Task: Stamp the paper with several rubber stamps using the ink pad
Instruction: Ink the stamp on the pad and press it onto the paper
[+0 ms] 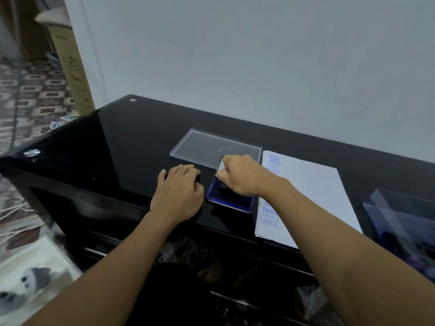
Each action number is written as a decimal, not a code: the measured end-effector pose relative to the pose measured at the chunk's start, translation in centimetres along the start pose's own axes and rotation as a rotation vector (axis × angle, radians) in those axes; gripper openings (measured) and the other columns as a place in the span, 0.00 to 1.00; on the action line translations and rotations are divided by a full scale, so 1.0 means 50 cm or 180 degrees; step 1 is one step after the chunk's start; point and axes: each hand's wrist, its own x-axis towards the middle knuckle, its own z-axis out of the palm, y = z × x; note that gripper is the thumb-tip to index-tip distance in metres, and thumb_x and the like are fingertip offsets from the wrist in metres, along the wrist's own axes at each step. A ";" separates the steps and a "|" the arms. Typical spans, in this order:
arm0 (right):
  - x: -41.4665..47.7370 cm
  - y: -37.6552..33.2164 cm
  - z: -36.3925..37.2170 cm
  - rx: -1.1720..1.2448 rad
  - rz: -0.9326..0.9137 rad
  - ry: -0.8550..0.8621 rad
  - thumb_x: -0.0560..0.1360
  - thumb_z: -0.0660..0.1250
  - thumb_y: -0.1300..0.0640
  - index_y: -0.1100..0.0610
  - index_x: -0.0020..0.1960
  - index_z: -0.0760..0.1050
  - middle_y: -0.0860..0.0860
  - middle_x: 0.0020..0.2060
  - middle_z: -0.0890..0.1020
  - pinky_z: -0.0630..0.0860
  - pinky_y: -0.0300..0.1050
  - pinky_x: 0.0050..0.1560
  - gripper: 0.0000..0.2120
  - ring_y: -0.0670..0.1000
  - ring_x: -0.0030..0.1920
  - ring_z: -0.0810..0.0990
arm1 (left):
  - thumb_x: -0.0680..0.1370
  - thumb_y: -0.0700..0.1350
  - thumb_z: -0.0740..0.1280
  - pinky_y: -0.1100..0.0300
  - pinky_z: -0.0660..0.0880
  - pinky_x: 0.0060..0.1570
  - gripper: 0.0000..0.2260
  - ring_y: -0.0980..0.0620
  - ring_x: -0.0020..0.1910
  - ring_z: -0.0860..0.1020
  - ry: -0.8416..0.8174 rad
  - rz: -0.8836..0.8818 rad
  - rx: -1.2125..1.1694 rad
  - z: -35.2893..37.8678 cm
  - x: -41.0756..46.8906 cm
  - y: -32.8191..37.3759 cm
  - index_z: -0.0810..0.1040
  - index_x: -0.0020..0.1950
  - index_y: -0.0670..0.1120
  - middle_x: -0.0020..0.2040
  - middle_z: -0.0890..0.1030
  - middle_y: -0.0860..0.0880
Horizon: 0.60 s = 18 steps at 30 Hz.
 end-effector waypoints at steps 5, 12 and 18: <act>-0.005 -0.001 0.014 -0.0006 -0.0015 0.0113 0.80 0.57 0.52 0.51 0.39 0.61 0.55 0.39 0.73 0.66 0.48 0.37 0.12 0.54 0.36 0.71 | 0.81 0.47 0.57 0.44 0.51 0.77 0.17 0.52 0.75 0.62 -0.0006 0.0014 0.0030 -0.001 0.002 -0.002 0.73 0.70 0.49 0.75 0.69 0.53; -0.020 -0.004 0.028 0.0070 -0.0056 0.0268 0.80 0.57 0.53 0.56 0.48 0.66 0.54 0.40 0.72 0.67 0.48 0.41 0.07 0.58 0.41 0.72 | 0.81 0.47 0.57 0.43 0.52 0.77 0.17 0.52 0.75 0.63 -0.0026 -0.0001 0.0074 0.001 0.002 0.002 0.72 0.69 0.49 0.73 0.69 0.53; -0.022 -0.007 0.030 0.0133 -0.0011 0.0271 0.80 0.57 0.53 0.55 0.47 0.65 0.55 0.40 0.73 0.69 0.49 0.41 0.06 0.59 0.42 0.73 | 0.80 0.47 0.57 0.42 0.53 0.76 0.17 0.51 0.74 0.64 -0.0005 -0.0022 0.0104 0.003 0.002 0.005 0.73 0.68 0.49 0.73 0.70 0.53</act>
